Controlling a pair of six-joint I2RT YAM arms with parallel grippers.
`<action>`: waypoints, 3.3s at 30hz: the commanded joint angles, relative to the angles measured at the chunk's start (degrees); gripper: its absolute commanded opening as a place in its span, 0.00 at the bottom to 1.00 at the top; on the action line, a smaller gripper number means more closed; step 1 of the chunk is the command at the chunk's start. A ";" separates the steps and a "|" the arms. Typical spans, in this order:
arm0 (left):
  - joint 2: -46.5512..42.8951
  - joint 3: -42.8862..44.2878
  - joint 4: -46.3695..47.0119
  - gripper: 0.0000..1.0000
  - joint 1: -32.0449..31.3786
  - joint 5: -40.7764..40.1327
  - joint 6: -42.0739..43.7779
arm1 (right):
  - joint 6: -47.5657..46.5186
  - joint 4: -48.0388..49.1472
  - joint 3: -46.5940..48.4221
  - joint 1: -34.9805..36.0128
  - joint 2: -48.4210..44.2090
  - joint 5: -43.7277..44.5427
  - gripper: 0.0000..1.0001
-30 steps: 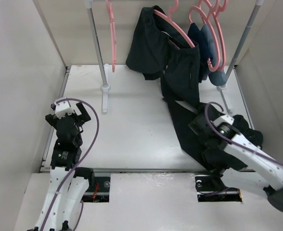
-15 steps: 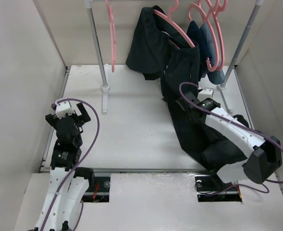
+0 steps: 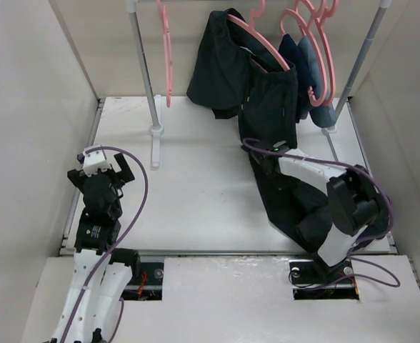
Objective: Place the trousers on the hanger
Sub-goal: Move the trousers to the center of the board, then flatten out the trousers at the center of the board.
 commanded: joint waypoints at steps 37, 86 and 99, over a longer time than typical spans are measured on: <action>4.99 4.71 -35.76 0.99 -1.67 33.85 50.59 | 12.64 32.71 12.37 30.51 -1.42 -22.63 0.94; 31.61 11.32 -20.92 0.99 3.76 8.55 53.32 | 57.72 -23.64 -3.43 25.68 -59.12 16.04 0.00; 49.55 6.12 -14.58 0.97 12.65 18.11 47.97 | 54.03 -23.11 -3.69 25.68 -52.79 13.84 0.00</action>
